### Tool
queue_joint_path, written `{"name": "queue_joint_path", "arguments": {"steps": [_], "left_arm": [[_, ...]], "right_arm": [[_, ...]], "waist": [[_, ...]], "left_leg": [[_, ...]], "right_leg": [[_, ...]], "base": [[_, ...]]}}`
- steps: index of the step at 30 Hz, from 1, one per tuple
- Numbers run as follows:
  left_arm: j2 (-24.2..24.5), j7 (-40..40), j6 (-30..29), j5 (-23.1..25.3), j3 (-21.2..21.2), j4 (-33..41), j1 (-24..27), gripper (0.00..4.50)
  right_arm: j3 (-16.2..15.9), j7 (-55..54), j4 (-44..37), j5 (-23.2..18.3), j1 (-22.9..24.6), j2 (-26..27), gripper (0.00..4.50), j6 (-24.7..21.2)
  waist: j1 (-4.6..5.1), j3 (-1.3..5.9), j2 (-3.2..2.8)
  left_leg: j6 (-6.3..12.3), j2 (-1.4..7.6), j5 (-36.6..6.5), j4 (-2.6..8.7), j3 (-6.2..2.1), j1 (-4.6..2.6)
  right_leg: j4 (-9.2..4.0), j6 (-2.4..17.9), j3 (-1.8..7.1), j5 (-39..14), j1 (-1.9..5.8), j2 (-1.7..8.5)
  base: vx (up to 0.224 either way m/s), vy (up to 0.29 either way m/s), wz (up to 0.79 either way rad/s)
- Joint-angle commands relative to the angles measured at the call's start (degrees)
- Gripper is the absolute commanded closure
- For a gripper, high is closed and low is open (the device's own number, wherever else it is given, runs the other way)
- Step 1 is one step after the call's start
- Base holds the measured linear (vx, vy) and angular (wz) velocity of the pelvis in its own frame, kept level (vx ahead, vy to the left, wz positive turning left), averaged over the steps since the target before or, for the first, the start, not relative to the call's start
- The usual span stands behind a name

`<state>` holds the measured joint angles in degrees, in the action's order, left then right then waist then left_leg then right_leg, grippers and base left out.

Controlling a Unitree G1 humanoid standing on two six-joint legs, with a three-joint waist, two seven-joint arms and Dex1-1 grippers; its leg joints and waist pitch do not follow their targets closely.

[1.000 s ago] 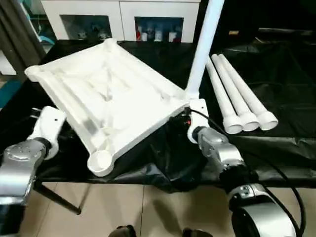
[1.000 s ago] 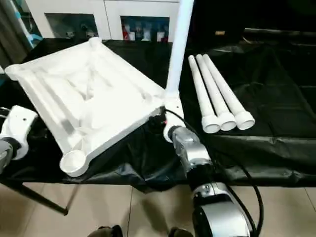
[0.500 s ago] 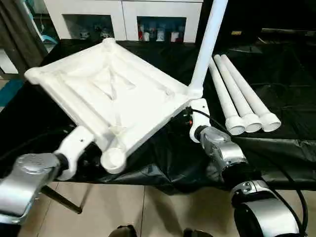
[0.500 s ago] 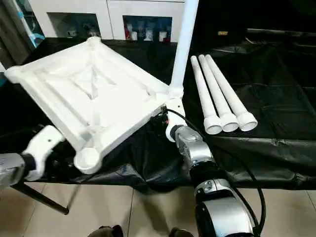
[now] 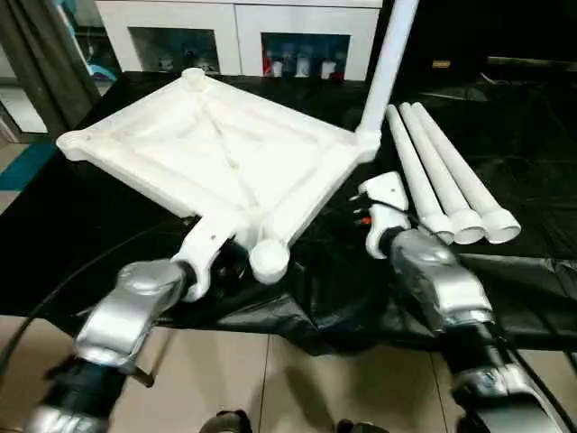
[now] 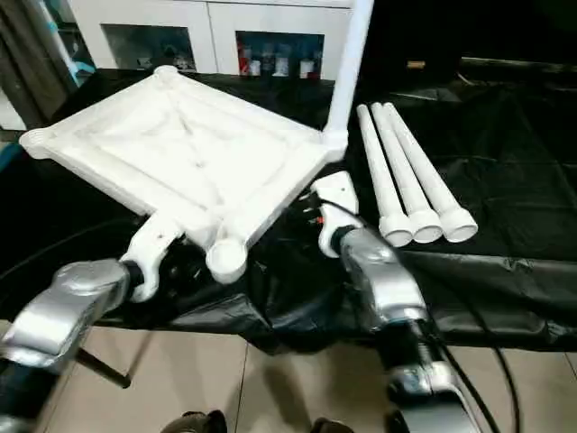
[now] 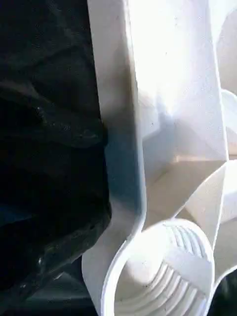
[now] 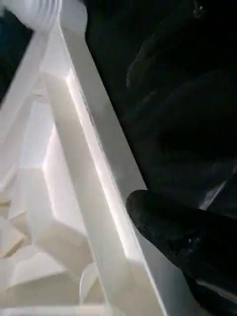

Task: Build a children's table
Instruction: Rotate table base

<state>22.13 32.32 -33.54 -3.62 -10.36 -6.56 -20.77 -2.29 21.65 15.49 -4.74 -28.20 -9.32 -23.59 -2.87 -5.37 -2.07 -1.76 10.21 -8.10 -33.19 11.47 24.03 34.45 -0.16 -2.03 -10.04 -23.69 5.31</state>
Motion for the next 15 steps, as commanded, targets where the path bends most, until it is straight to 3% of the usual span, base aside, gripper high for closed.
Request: {"name": "queue_joint_path", "arguments": {"steps": [1,2,3,4,7,8,9,13,14,15], "left_arm": [[-2.00,-1.67,3.04,0.88,-1.00,-2.34,-2.49,2.35],[-3.26,-2.27,4.33,1.42,-1.73,-4.17,-3.59,2.35],[-4.33,-2.59,5.45,1.75,-2.29,-5.70,-4.53,2.35],[-5.40,-2.98,6.51,1.99,-2.69,-7.22,-5.48,2.35],[-7.51,-3.91,8.74,2.56,-3.46,-10.59,-7.51,2.35],[-10.53,-5.77,12.26,3.60,-4.23,-16.02,-10.65,2.35],[-11.62,-6.26,13.36,3.71,-4.19,-17.89,-11.64,2.35],[-13.93,-5.93,15.74,3.54,-4.28,-20.70,-13.10,2.35],[-14.50,-5.34,16.65,3.63,-4.62,-21.43,-13.41,2.35],[-14.87,-4.82,17.41,3.57,-4.84,-21.58,-13.39,2.35]], "right_arm": [[1.11,-0.75,-5.15,-0.55,1.38,-0.84,0.86,-2.75],[1.54,-1.29,-7.44,-0.48,2.15,-1.22,0.86,-3.88],[1.96,-1.85,-8.91,-0.47,2.54,-1.36,0.86,-4.78],[2.33,-2.42,-9.66,-0.34,2.63,-1.41,0.86,-5.30],[3.02,-3.50,-11.12,-0.04,2.76,-1.48,0.86,-6.54],[3.57,-4.93,-12.22,0.84,2.51,-1.69,0.86,-8.81],[3.57,-5.44,-13.00,1.10,2.55,-1.81,0.86,-10.11],[3.78,-6.66,-14.80,1.18,2.62,-1.96,0.86,-13.06],[4.00,-6.95,-15.37,0.95,2.60,-1.93,0.86,-14.16],[4.37,-7.39,-15.27,0.81,2.27,-1.88,0.86,-14.95]], "waist": [[0.20,4.69,-1.06],[0.10,4.55,-0.88],[0.05,4.69,-1.28],[0.19,4.58,-1.02],[0.12,4.73,-1.03],[0.39,4.48,-1.01],[0.19,4.77,-0.97],[0.18,4.87,-0.77],[0.55,4.86,-0.69],[0.72,4.93,-0.22]], "left_leg": [[-1.42,2.12,-16.87,4.03,-1.37,-2.72],[-1.18,2.05,-17.24,4.01,-1.28,-2.82],[-1.28,2.14,-17.46,3.98,-1.43,-2.89],[-1.19,2.06,-17.24,4.10,-1.39,-2.58],[-1.02,1.97,-16.97,3.93,-1.37,-2.54],[-0.64,1.83,-16.71,3.92,-1.33,-2.28],[-0.63,1.86,-16.29,3.78,-1.34,-2.54],[0.33,1.90,-14.11,3.70,-1.50,-2.04],[1.36,1.74,-12.71,3.61,-1.49,-1.79],[1.96,1.85,-12.44,3.51,-1.40,-1.87]], "right_leg": [[-3.79,9.39,1.65,-9.62,1.88,1.81],[-4.22,8.83,1.67,-10.74,1.80,1.63],[-4.05,9.09,1.71,-10.79,1.78,1.78],[-4.21,8.98,1.65,-10.87,1.95,1.72],[-4.22,9.01,1.63,-10.82,1.97,1.79],[-4.57,8.87,1.63,-11.20,1.94,1.70],[-4.44,8.92,1.66,-10.82,2.03,1.80],[-4.16,9.58,1.49,-8.67,2.45,2.07],[-4.09,10.12,1.38,-7.53,2.62,1.99],[-4.12,10.58,1.38,-6.99,2.63,2.06]], "base": [[0.000,0.000,0.00],[0.000,0.000,0.00],[0.000,0.000,0.00],[0.000,0.000,0.00],[0.000,0.000,0.00],[0.000,0.000,0.00],[0.000,0.000,0.00],[0.000,0.000,0.00],[0.000,0.000,0.00],[0.000,0.000,0.00]]}}
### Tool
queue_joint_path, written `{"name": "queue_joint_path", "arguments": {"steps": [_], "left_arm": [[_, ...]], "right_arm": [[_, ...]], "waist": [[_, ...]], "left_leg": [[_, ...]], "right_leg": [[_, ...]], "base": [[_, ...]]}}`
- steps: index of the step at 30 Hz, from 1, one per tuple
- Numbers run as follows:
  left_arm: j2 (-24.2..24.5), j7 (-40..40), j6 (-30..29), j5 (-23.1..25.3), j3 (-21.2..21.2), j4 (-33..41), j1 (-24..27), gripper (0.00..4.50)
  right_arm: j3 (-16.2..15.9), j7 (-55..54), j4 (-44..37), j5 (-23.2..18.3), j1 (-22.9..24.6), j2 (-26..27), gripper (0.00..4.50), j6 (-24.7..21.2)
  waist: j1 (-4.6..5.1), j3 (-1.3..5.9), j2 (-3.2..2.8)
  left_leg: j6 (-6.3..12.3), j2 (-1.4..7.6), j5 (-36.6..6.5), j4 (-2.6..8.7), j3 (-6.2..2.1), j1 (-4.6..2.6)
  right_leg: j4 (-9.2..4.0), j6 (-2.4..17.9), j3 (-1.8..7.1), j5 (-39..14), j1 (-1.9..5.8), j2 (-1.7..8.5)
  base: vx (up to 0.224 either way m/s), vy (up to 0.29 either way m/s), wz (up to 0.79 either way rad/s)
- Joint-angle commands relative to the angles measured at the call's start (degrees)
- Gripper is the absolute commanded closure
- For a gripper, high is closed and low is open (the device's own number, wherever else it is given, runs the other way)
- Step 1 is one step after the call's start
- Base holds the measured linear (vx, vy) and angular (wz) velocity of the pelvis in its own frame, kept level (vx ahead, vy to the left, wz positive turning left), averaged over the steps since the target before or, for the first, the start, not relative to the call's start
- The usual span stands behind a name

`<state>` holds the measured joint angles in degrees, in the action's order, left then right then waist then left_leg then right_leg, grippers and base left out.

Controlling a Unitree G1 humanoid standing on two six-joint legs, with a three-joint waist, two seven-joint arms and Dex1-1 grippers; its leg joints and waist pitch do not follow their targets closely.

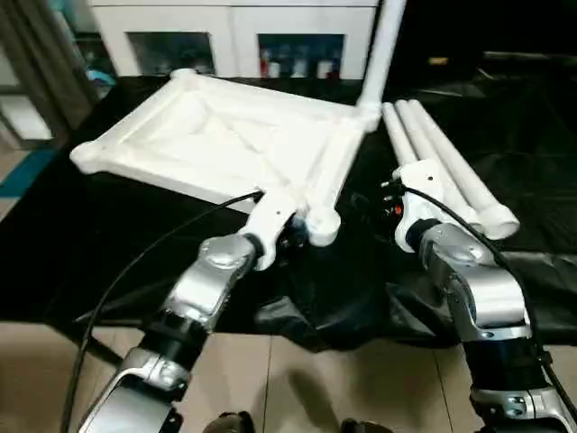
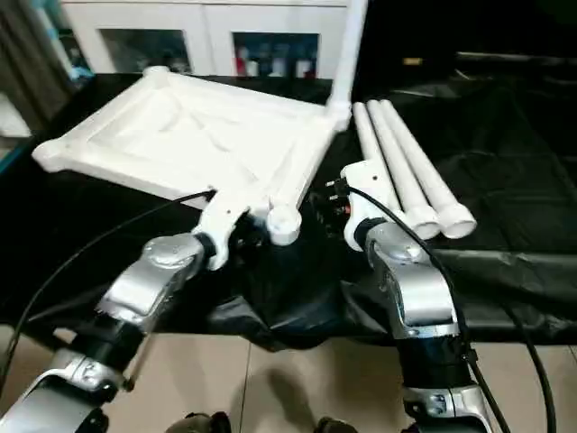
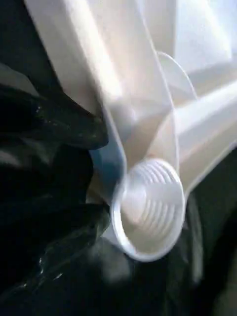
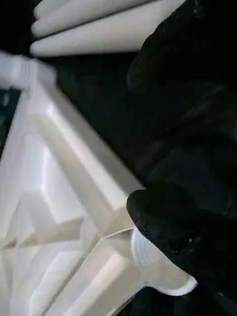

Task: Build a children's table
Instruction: Rotate table base

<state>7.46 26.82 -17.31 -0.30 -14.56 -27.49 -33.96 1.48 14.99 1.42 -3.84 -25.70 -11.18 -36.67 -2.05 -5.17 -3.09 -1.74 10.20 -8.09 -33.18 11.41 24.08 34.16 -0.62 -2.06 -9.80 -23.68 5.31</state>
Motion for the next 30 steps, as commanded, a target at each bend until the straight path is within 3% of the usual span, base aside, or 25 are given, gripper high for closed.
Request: {"name": "queue_joint_path", "arguments": {"steps": [1,4,5,6,7,9,10,13,16,17,18,19,21,25,27,28,29,30], "left_arm": [[-0.24,0.73,1.27,0.24,-0.66,-0.66,-0.20,2.35],[0.04,1.02,3.97,0.80,-0.83,-1.99,-0.37,2.35],[1.26,1.15,3.04,0.51,-0.12,0.35,0.67,2.32],[1.26,1.15,3.04,0.51,-0.12,0.35,0.67,2.31],[2.67,1.96,1.86,-0.04,0.65,3.58,2.13,2.31],[5.90,5.41,-0.83,-1.63,1.27,11.26,5.52,2.31],[8.30,8.88,-2.24,-2.94,0.79,16.33,7.69,2.31],[13.41,16.31,-5.75,-6.58,-0.07,27.51,11.66,2.31],[14.51,17.71,-6.22,-7.63,-0.19,29.81,12.15,2.31],[16.48,20.01,-7.90,-9.53,-0.57,33.28,12.25,2.31],[16.48,20.01,-7.90,-9.53,-0.57,33.28,12.25,2.31],[17.71,21.27,-9.58,-10.49,-0.92,35.49,12.14,2.31],[18.92,22.45,-11.84,-10.94,-1.22,38.25,12.17,2.31],[19.47,22.76,-15.14,-11.85,-0.44,41.48,11.78,2.31],[19.62,22.82,-16.40,-12.53,-0.27,42.33,11.60,2.31],[19.76,22.98,-16.99,-13.05,-0.23,42.69,11.58,2.04],[20.24,23.49,-18.46,-14.39,-0.09,43.74,11.61,2.04],[20.42,23.65,-19.32,-15.05,-0.05,44.41,11.66,1.98]], "right_arm": [[0.64,-0.77,-1.19,-0.10,-0.27,-0.02,0.86,-1.97],[1.28,-2.25,-0.88,0.23,-1.45,0.01,0.86,-4.12],[2.47,-2.39,-0.79,-1.12,-2.19,0.62,0.70,-5.49],[2.47,-2.39,-0.79,-1.12,-2.19,0.62,0.60,-5.49],[3.53,-2.82,-0.57,-2.08,-3.10,1.10,0.60,-7.00],[4.83,-3.28,0.81,-3.24,-4.98,1.47,0.36,-9.09],[5.39,-4.13,2.53,-3.05,-6.36,1.45,0.36,-9.80],[6.10,-6.25,8.30,-1.35,-10.08,0.41,0.07,-10.35],[6.06,-6.74,10.15,-0.87,-11.19,-0.16,0.03,-10.23],[5.98,-7.39,14.83,-0.01,-14.09,-1.46,0.03,-9.18],[5.98,-7.39,14.83,-0.01,-14.09,-1.46,0.03,-9.18],[5.99,-7.44,18.83,0.43,-16.60,-2.39,0.03,-8.05],[5.77,-6.93,23.53,0.66,-19.49,-3.35,0.03,-7.28],[6.17,-7.87,34.68,1.24,-26.00,-4.74,0.03,-3.81],[6.81,-8.48,38.63,1.39,-28.17,-5.23,0.03,-1.71],[6.74,-8.53,40.03,1.58,-28.85,-5.49,0.00,-1.03],[6.40,-8.36,43.49,2.05,-30.52,-6.11,0.00,0.18],[6.23,-8.19,45.03,2.26,-31.26,-6.47,0.00,0.61]], "waist": [[-0.11,4.77,0.62],[0.02,4.77,0.39],[0.14,4.70,1.22],[-0.02,4.67,0.63],[0.01,4.62,0.81],[0.19,4.59,0.99],[0.08,4.52,0.60],[0.20,4.21,0.55],[-0.17,3.92,0.39],[-0.22,3.95,0.33],[-0.21,4.07,0.43],[-0.23,3.82,0.51],[0.16,3.83,0.56],[0.57,3.70,0.55],[0.62,3.23,0.61],[0.58,3.35,0.57],[0.67,2.79,0.62],[0.67,2.79,0.62]], "left_leg": [[2.29,1.83,-11.85,3.42,-1.36,-1.91],[3.19,1.89,-11.06,3.33,-1.26,-2.03],[3.41,1.98,-11.08,3.39,-1.14,-2.08],[3.51,2.09,-10.91,3.44,-1.24,-2.13],[3.46,2.16,-11.22,3.43,-1.16,-2.28],[3.58,2.29,-9.84,3.59,-1.47,-1.83],[3.14,2.45,-10.25,3.57,-1.36,-2.32],[1.95,2.40,-11.21,3.72,-1.15,-2.59],[-0.17,2.36,-12.96,3.78,-0.70,-3.35],[-0.85,2.25,-12.78,3.83,-0.83,-3.08],[-1.14,2.17,-12.54,3.86,-0.89,-2.95],[-1.47,2.14,-13.48,3.92,-0.71,-3.02],[-2.11,1.90,-13.84,3.82,-0.83,-2.78],[-1.62,1.72,-13.60,3.50,-0.72,-2.62],[-0.92,1.66,-13.34,3.48,-0.66,-2.44],[-0.82,1.70,-13.21,3.43,-0.66,-2.55],[-0.39,1.73,-13.14,3.60,-0.67,-2.39],[-0.39,1.73,-13.14,3.60,-0.67,-2.39]], "right_leg": [[-3.72,11.35,1.41,-6.90,2.70,2.12],[-3.75,12.19,1.39,-6.51,2.59,2.01],[-3.79,12.34,1.41,-6.59,2.60,1.94],[-3.65,12.47,1.41,-7.35,2.50,2.15],[-3.78,12.36,1.43,-7.86,2.36,2.07],[-3.20,12.79,1.29,-7.82,2.91,2.47],[-3.24,12.78,1.30,-8.90,2.31,2.37],[-3.41,12.55,1.41,-10.49,1.92,2.07],[-3.59,11.85,1.60,-11.13,1.19,1.60],[-3.23,11.54,1.65,-10.42,1.49,1.70],[-3.10,11.51,1.57,-10.09,1.68,1.74],[-3.38,10.97,1.70,-10.57,1.43,1.63],[-3.19,10.94,1.66,-10.57,1.75,1.68],[-3.21,11.74,1.78,-10.28,1.71,1.75],[-3.30,11.90,1.82,-9.76,1.69,1.70],[-3.22,12.04,1.79,-9.51,1.70,1.68],[-3.29,12.19,1.74,-9.11,1.52,1.51],[-3.29,12.19,1.74,-9.11,1.52,1.51]], "base": [[0.000,0.000,0.00],[0.000,0.000,0.00],[0.000,0.000,0.00],[0.000,0.000,0.00],[0.000,0.000,0.00],[0.000,0.000,0.00],[0.000,0.000,0.00],[0.000,0.000,0.00],[0.000,0.000,0.00],[0.000,0.000,0.00],[0.000,0.000,0.00],[0.000,0.000,0.00],[0.000,0.000,0.00],[0.000,0.000,0.00],[0.000,0.000,0.00],[0.000,0.000,0.00],[0.000,0.000,0.00],[0.000,0.000,0.00]]}}
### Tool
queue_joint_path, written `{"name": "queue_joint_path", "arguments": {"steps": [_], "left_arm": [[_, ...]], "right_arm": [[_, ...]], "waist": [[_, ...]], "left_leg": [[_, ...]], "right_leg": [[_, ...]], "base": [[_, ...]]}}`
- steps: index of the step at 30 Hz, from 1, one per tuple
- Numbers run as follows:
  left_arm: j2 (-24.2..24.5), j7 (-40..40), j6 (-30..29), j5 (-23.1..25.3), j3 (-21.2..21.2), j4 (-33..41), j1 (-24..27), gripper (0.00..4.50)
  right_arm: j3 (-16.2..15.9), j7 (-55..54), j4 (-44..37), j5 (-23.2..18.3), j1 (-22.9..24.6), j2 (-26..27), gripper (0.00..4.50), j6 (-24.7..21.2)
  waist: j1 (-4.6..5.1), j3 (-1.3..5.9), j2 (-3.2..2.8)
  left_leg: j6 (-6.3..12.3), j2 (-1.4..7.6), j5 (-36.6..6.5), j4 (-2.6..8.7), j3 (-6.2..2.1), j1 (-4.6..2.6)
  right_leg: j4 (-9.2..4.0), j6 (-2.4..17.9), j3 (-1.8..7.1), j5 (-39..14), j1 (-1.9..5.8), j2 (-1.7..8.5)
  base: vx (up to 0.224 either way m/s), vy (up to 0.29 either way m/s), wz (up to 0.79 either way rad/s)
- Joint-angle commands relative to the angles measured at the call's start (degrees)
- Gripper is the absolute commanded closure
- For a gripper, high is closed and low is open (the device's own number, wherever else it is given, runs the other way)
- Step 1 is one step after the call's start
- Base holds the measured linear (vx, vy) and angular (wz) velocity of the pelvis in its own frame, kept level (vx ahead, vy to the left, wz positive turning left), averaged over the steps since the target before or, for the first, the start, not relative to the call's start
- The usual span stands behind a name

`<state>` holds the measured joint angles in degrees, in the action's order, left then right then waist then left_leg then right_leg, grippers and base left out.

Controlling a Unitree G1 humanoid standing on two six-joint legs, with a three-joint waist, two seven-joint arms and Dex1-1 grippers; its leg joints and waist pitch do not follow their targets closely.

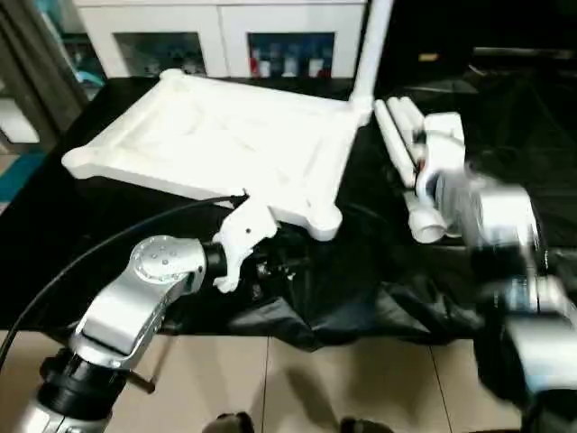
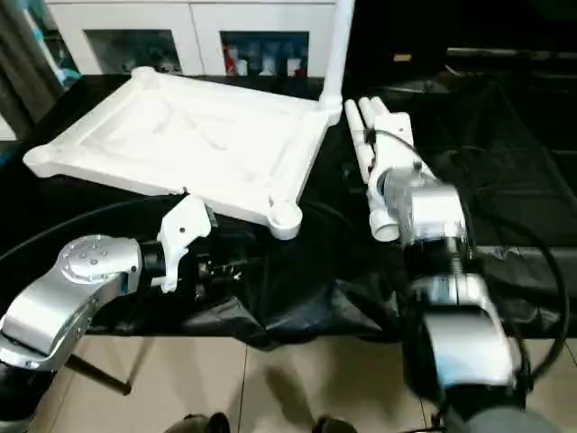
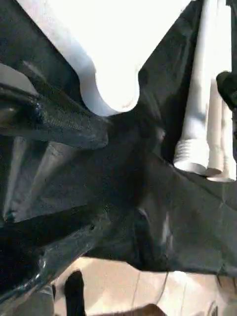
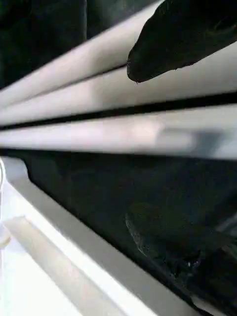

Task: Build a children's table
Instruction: Rotate table base, then pick table leg

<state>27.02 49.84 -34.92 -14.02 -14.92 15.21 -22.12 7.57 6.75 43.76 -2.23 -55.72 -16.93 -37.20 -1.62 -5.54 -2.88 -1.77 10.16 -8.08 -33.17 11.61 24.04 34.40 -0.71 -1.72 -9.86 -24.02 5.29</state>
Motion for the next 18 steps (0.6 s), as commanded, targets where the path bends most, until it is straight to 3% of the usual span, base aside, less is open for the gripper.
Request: {"name": "queue_joint_path", "arguments": {"steps": [1,3,4,5,6,7,8,10,12,13,14,18], "left_arm": [[1.28,0.99,-2.35,-1.81,0.30,2.62,0.03,1.98],[1.69,0.99,-3.43,-2.08,0.29,4.06,0.36,1.72],[1.93,0.94,-4.00,-2.11,0.29,4.80,0.55,1.60],[2.13,0.91,-4.68,-2.08,0.35,5.47,0.70,1.57],[2.27,0.72,-5.53,-2.12,0.37,6.47,0.94,1.57],[2.36,0.69,-5.79,-2.14,0.40,6.76,1.01,1.50],[2.75,0.61,-6.71,-2.51,0.52,7.67,1.15,1.20],[3.36,0.62,-7.57,-3.10,0.82,8.63,1.30,1.14],[4.06,0.52,-8.46,-3.70,0.98,9.72,1.38,1.11],[4.36,0.45,-8.88,-3.95,1.00,10.23,1.41,1.11],[4.74,0.43,-9.44,-4.33,1.21,10.87,1.39,0.81],[5.30,0.32,-11.09,-5.02,1.75,12.45,1.13,0.74]], "right_arm": [[-0.27,0.94,4.96,0.78,-2.18,-1.01,0.00,1.56],[-0.58,2.06,8.30,0.80,-3.48,-1.45,0.00,2.11],[-0.91,2.97,10.16,0.93,-4.14,-1.69,0.00,2.37],[-1.25,3.95,12.66,1.23,-5.05,-1.91,0.00,3.06],[-1.26,4.88,14.69,1.30,-5.74,-2.18,0.00,3.53],[-1.19,4.98,15.35,1.31,-5.95,-2.25,0.00,3.72],[-1.60,6.02,17.17,1.64,-6.54,-2.45,0.00,4.72],[-1.75,7.27,18.67,1.63,-7.05,-2.42,0.00,5.75],[-2.08,8.23,20.00,1.89,-7.53,-2.45,0.00,6.57],[-2.27,8.59,20.69,2.14,-7.78,-2.51,0.00,6.95],[-2.56,9.16,21.36,2.41,-8.08,-2.56,0.00,7.45],[-3.05,10.43,23.94,2.68,-9.42,-2.88,0.00,7.45]], "waist": [[0.38,3.19,0.46],[0.45,2.08,0.74],[0.47,2.21,0.60],[0.49,1.70,0.67],[0.69,0.77,1.19],[0.62,0.88,1.01],[0.64,0.40,1.11],[0.63,0.04,1.27],[0.62,-0.13,1.34],[0.62,-0.13,1.34],[0.65,-0.52,1.36],[0.72,-1.50,1.46]], "left_leg": [[-0.51,1.74,-13.73,3.57,-0.95,-2.39],[-0.62,1.80,-15.91,3.74,-0.86,-2.45],[-0.77,1.90,-16.03,3.71,-0.97,-2.56],[-0.70,1.91,-16.20,3.79,-0.94,-2.47],[-0.50,2.01,-16.23,4.04,-0.94,-2.18],[-0.47,2.00,-16.16,3.96,-1.01,-2.21],[-0.21,2.06,-15.66,4.00,-0.91,-2.25],[0.63,2.03,-13.12,3.92,-0.87,-1.98],[3.05,1.97,-6.52,3.51,-0.69,-1.71],[3.05,1.97,-6.52,3.51,-0.69,-1.71],[4.96,2.00,-3.10,3.30,-0.55,-1.53],[5.49,2.27,-4.25,3.43,-0.39,-1.71]], "right_leg": [[-3.36,12.73,1.31,-9.28,2.01,1.42],[-3.70,12.51,1.46,-11.42,1.53,1.40],[-3.46,12.82,1.44,-11.39,1.66,1.49],[-3.58,12.90,1.44,-11.53,1.55,1.49],[-3.71,13.16,1.54,-11.39,1.28,1.58],[-3.47,13.42,1.53,-11.34,1.52,1.61],[-3.57,13.58,1.63,-11.06,1.35,1.70],[-3.22,14.26,1.69,-8.80,1.60,1.75],[-2.38,15.93,1.72,-0.97,1.72,1.53],[-2.38,15.93,1.72,-0.97,1.72,1.53],[-1.94,17.51,1.67,3.54,1.68,1.41],[-1.96,18.74,1.80,2.39,1.70,1.62]], "base": [[0.000,0.000,0.00],[0.000,0.000,0.00],[0.000,0.000,0.00],[0.000,0.000,0.00],[0.000,0.000,0.00],[0.000,0.000,0.00],[0.000,0.000,0.00],[0.000,0.000,0.00],[0.000,0.000,0.00],[0.000,0.000,0.00],[0.000,0.000,0.00],[0.000,0.000,0.00]]}}
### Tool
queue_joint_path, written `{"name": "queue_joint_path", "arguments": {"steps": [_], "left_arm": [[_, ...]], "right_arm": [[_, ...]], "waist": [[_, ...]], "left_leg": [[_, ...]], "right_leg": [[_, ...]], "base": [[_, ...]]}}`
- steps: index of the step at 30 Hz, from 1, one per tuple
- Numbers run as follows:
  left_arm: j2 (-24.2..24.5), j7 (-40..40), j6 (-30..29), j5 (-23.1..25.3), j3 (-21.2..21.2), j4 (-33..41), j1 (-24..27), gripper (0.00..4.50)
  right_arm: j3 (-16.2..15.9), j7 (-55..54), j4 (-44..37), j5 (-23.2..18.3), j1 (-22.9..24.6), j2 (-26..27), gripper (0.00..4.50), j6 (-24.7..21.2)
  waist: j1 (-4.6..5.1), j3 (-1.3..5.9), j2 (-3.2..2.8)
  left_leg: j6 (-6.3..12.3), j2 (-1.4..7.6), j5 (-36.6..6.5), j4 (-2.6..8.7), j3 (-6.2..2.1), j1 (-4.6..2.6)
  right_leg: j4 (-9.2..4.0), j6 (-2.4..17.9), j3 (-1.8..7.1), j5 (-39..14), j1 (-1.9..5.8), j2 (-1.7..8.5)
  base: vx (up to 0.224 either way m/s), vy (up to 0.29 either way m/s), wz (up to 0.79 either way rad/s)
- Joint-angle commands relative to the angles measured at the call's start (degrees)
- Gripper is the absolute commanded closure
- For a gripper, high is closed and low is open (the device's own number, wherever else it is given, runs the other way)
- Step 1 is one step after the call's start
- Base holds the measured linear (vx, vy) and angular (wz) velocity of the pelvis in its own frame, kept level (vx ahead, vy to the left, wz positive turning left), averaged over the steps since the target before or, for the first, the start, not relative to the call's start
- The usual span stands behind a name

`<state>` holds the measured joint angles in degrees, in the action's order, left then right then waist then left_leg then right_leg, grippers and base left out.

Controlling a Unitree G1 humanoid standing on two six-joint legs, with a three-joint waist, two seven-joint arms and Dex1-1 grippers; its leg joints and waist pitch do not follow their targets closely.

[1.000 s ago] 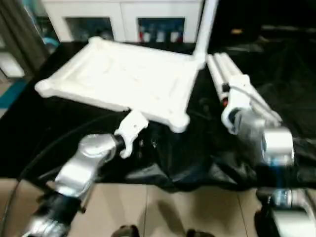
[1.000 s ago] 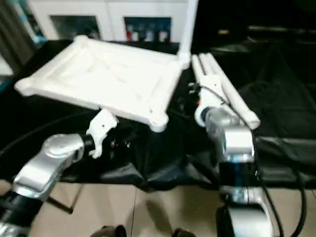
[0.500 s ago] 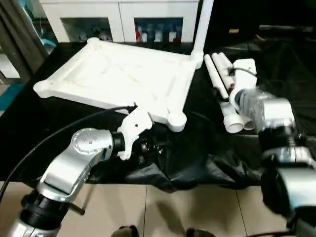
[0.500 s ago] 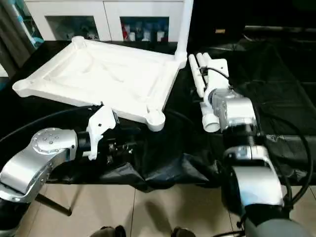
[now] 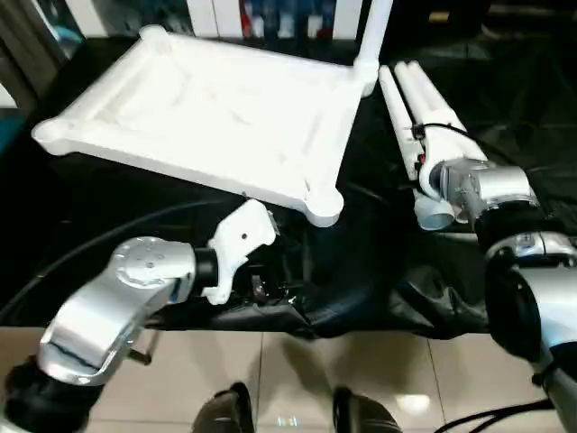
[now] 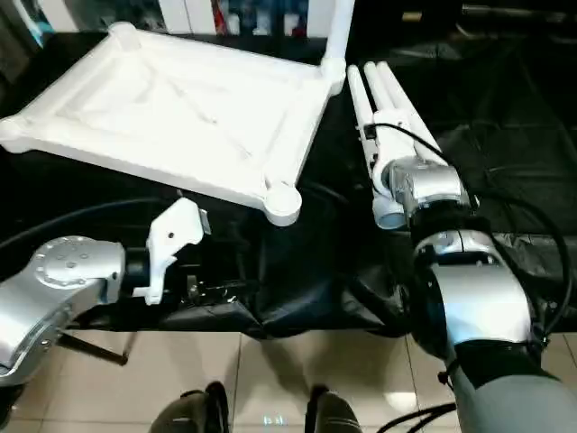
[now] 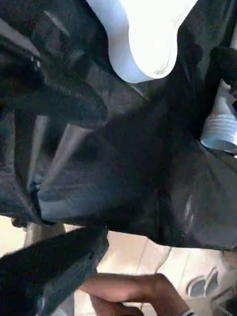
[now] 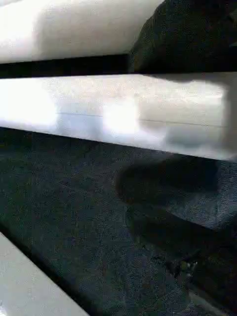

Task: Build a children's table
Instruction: Pick table leg

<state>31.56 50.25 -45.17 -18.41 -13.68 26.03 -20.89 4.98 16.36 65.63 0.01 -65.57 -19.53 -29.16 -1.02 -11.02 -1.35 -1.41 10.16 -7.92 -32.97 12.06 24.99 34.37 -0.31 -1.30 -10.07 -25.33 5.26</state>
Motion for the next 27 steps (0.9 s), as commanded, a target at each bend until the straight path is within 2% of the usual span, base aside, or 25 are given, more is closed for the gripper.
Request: {"name": "queue_joint_path", "arguments": {"steps": [1,2,3,5,6,8,14,17,21,22,23,25,27], "left_arm": [[1.00,0.24,-1.34,-1.01,0.63,2.16,-0.17,0.64],[1.53,0.68,-1.95,-1.39,0.47,3.08,-0.14,0.37],[1.73,0.83,-2.33,-1.86,0.48,3.53,-0.13,0.37],[2.19,1.17,-3.11,-2.61,0.29,4.29,-0.20,0.30],[2.49,1.30,-3.52,-2.94,0.14,4.66,-0.26,0.30],[3.06,1.72,-4.21,-3.55,-0.18,5.22,-0.25,0.01],[3.36,0.74,-4.68,-3.37,-0.47,5.31,-0.61,0.00],[3.11,-0.26,-4.68,-3.25,-0.02,5.11,-1.18,0.00],[2.92,-1.18,-3.79,-2.66,0.76,4.43,-2.21,0.00],[2.96,-1.17,-3.60,-2.60,0.84,4.28,-2.38,0.00],[3.16,-0.97,-3.39,-2.61,1.01,4.02,-2.51,0.00],[3.57,-0.70,-2.73,-2.38,1.15,3.37,-2.69,0.00],[3.84,-0.72,-2.22,-2.07,1.10,2.88,-2.81,0.00]], "right_arm": [[-0.62,0.88,2.87,0.57,0.03,-0.44,0.00,-1.14],[-0.37,1.06,4.24,0.42,-0.56,-0.70,0.00,-2.45],[-0.23,0.98,4.87,0.46,-0.89,-0.87,0.00,-3.09],[0.02,1.20,5.79,0.43,-1.41,-1.20,0.37,-4.33],[0.09,1.49,6.22,0.41,-1.65,-1.32,0.37,-4.77],[-0.48,2.14,6.89,0.92,-2.05,-1.55,0.55,-5.65],[-1.02,2.50,8.15,1.23,-2.76,-1.34,1.09,-6.14],[-0.85,2.33,8.35,1.13,-2.89,-1.14,1.26,-6.39],[0.50,0.90,8.46,0.32,-3.02,-0.93,1.50,-6.43],[0.84,0.68,8.50,0.07,-3.06,-0.94,1.60,-6.44],[1.49,0.10,8.52,-0.45,-3.12,-0.88,1.73,-6.45],[2.98,-1.72,8.44,-1.66,-3.06,-0.90,1.83,-6.02],[4.74,-2.94,8.25,-3.20,-3.18,-0.88,2.06,-5.63]], "waist": [[0.11,3.98,-0.07],[0.10,3.65,-0.05],[0.10,3.52,0.10],[0.00,3.35,0.07],[-0.05,3.14,0.08],[-0.16,3.09,0.14],[-0.34,2.96,0.52],[-0.33,3.31,0.59],[-0.34,3.29,0.63],[-0.38,3.60,0.59],[-0.52,4.07,0.08],[-0.53,4.27,0.07],[-0.74,4.65,-0.22]], "left_leg": [[5.13,2.28,-4.41,3.23,-0.84,-2.66],[4.58,2.34,-5.18,3.32,-0.77,-2.83],[4.26,2.34,-5.78,3.36,-0.72,-2.84],[3.77,2.37,-6.60,3.42,-0.68,-2.93],[3.25,2.42,-6.95,3.43,-0.62,-3.01],[2.95,2.43,-6.59,3.45,-0.60,-2.98],[2.02,2.49,-8.46,3.61,-0.47,-3.13],[1.45,2.46,-8.62,3.56,-0.39,-3.30],[1.40,2.41,-8.59,3.53,-0.33,-3.26],[1.51,2.39,-7.94,3.43,-0.32,-3.28],[1.60,2.31,-7.21,3.25,-0.35,-3.30],[1.78,2.28,-6.74,3.12,-0.24,-3.28],[1.91,2.17,-6.52,2.91,-0.16,-3.25]], "right_leg": [[-1.93,18.34,1.38,2.60,3.01,1.65],[-2.00,18.50,1.43,1.80,2.97,1.67],[-2.05,18.53,1.47,1.06,3.00,1.69],[-2.11,18.44,1.54,-0.07,3.00,1.76],[-2.14,18.46,1.59,-0.65,2.86,1.75],[-2.07,18.49,1.62,-0.78,2.92,1.77],[-2.38,17.60,1.89,-4.25,2.84,1.97],[-2.34,17.16,1.99,-4.51,2.86,1.91],[-2.35,17.15,2.08,-4.39,2.83,1.93],[-2.21,17.27,2.06,-3.54,2.95,1.91],[-1.99,17.53,2.00,-2.58,3.16,1.90],[-1.93,18.04,1.95,-1.16,3.17,1.76],[-1.69,18.68,1.91,0.22,3.29,1.66]], "base": [[0.000,0.000,0.00],[0.000,0.000,0.00],[0.000,0.000,0.00],[0.000,0.000,0.00],[0.000,0.000,0.00],[0.000,0.000,0.00],[0.000,0.000,0.00],[0.000,0.000,0.00],[0.000,0.000,0.00],[0.000,0.000,0.00],[0.000,0.000,0.00],[0.000,0.000,0.00],[0.000,0.000,0.00]]}}
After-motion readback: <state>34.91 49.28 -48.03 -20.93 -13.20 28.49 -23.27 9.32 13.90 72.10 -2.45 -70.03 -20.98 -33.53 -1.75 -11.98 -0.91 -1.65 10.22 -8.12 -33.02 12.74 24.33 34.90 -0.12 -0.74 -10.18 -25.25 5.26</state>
